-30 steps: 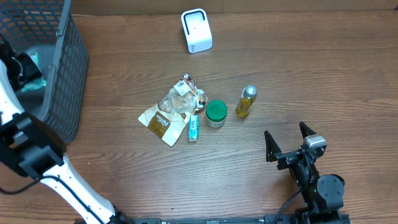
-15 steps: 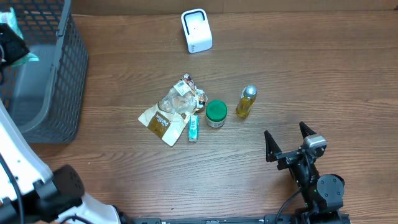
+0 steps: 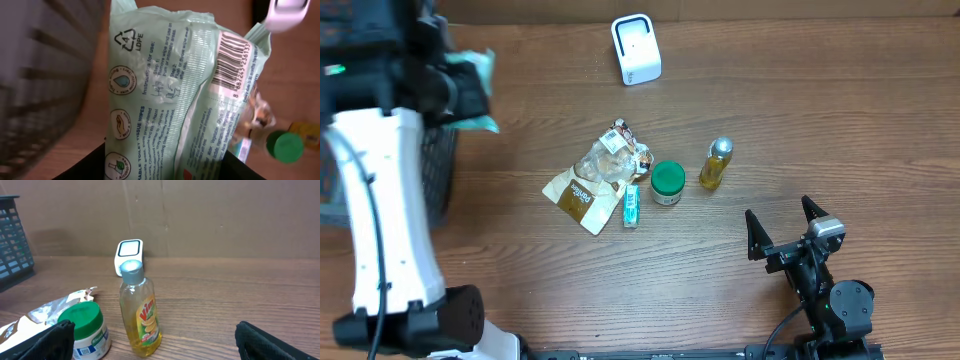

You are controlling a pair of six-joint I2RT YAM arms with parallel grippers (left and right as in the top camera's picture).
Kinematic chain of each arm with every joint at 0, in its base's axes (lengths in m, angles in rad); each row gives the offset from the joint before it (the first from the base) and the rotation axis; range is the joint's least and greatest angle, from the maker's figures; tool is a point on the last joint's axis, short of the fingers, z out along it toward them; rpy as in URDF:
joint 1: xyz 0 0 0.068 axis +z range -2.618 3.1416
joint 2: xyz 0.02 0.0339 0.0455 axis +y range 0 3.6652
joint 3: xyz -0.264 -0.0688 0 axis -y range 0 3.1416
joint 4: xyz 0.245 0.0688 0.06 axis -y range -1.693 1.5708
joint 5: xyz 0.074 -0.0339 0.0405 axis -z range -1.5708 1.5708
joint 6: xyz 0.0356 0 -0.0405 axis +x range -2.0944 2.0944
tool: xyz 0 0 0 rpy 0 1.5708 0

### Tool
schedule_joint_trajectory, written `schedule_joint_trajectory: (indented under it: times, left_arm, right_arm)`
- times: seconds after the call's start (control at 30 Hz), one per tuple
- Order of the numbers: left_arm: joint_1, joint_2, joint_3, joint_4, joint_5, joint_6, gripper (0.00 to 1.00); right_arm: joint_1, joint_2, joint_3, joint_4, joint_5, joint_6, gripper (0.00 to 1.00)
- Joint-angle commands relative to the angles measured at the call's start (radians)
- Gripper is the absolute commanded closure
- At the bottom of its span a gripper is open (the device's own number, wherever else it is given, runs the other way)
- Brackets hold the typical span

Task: Scan the item barcode
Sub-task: 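Grasp the green wipes pack and lift it out with the left gripper, then lower the green wipes pack left of the mushroom bag and release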

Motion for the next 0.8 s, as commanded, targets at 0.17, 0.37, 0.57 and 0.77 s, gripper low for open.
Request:
schedule_joint_trajectory:
  times: [0.17,0.37,0.57,0.77]
  left_arm:
    - [-0.164,0.002,-0.398,0.189,-0.089,-0.037,0.44]
    - [-0.198,0.002,-0.653,0.396,-0.204,-0.093,0.44]
    - [-0.198,0.005,-0.872,0.634,-0.195,-0.103,0.43]
    - [-0.204,0.005,-1.008,0.786,-0.196,-0.064,0.33]
  right_arm:
    - [0.000,-0.003,-0.005,0.005,0.008,0.003,0.00]
    - [0.000,-0.003,-0.005,0.005,0.009,0.003,0.00]
    - [0.000,-0.003,-0.005,0.005,0.008,0.003,0.00]
    - [0.000,-0.003,-0.005,0.005,0.009,0.003,0.00]
